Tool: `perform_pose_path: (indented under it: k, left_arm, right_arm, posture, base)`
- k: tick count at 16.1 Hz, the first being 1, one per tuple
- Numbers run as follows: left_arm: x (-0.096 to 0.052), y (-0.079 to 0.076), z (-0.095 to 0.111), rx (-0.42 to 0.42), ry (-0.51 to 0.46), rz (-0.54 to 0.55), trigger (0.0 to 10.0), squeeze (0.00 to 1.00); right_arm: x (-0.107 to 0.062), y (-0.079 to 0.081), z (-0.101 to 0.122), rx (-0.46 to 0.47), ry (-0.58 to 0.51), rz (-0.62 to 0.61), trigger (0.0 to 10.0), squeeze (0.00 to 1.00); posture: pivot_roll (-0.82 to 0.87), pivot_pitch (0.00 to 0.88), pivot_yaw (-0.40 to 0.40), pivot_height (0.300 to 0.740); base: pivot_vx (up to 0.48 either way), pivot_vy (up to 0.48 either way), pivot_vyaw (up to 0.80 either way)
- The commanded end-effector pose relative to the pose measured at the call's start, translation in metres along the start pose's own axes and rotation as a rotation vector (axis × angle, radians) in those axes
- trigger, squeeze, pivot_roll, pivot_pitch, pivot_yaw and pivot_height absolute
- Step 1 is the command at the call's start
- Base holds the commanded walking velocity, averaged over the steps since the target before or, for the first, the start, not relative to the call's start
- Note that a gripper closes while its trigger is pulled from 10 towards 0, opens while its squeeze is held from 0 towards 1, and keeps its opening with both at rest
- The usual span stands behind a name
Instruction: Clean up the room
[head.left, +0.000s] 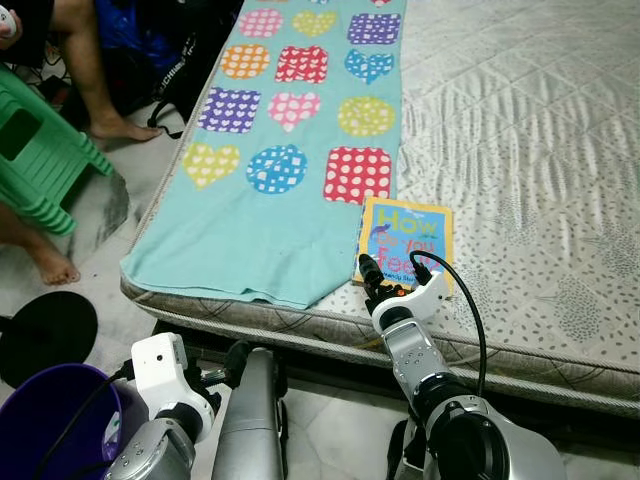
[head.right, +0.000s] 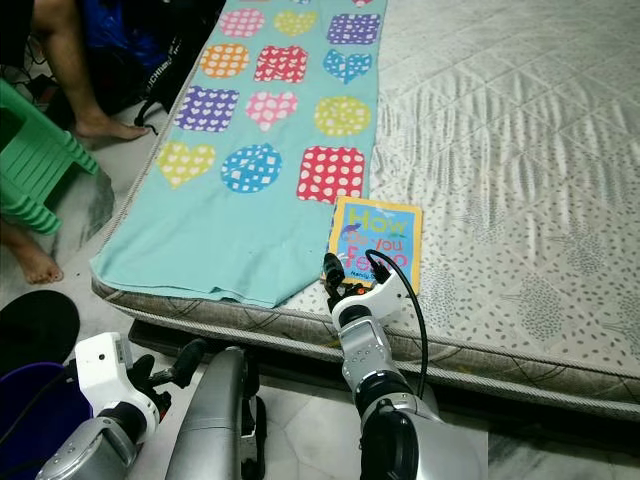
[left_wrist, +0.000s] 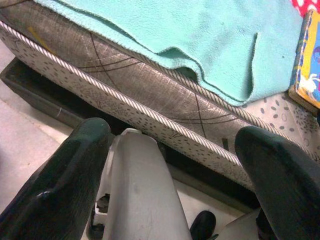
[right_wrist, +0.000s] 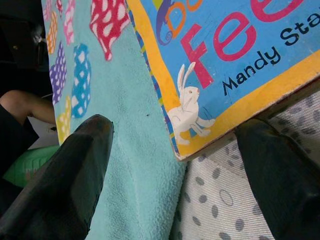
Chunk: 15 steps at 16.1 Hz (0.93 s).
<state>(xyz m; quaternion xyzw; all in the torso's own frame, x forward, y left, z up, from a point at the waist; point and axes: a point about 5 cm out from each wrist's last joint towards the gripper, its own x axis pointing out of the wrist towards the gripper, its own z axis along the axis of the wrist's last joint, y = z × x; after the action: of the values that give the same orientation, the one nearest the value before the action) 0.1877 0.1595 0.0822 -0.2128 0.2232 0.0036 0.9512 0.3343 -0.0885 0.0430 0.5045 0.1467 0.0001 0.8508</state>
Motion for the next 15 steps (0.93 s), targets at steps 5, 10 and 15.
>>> perform_pose_path:
  k: [5,10,15]
  left_arm:
    - [-0.0020,0.0077,-0.0043,0.006,0.019,0.033,10.0,0.00]
    - [-0.0020,0.0077,-0.0043,0.006,0.019,0.033,10.0,0.00]
    - [-0.0020,0.0077,-0.0043,0.006,0.019,0.033,10.0,0.00]
  right_arm:
    - [-0.0150,0.0902,-0.1101,0.166,0.248,0.188,10.0,0.00]
    - [-0.0150,0.0902,-0.1101,0.166,0.248,0.188,10.0,0.00]
    - [-0.0150,0.0902,-0.1101,0.166,0.248,0.188,10.0,0.00]
  posture:
    - [0.33,0.250,0.097,0.601]
    - [0.33,0.250,0.097,0.601]
    - [0.33,0.250,0.097,0.601]
  base:
    - [0.000,0.000,0.00]
    - [0.000,0.000,0.00]
    - [0.000,0.000,0.00]
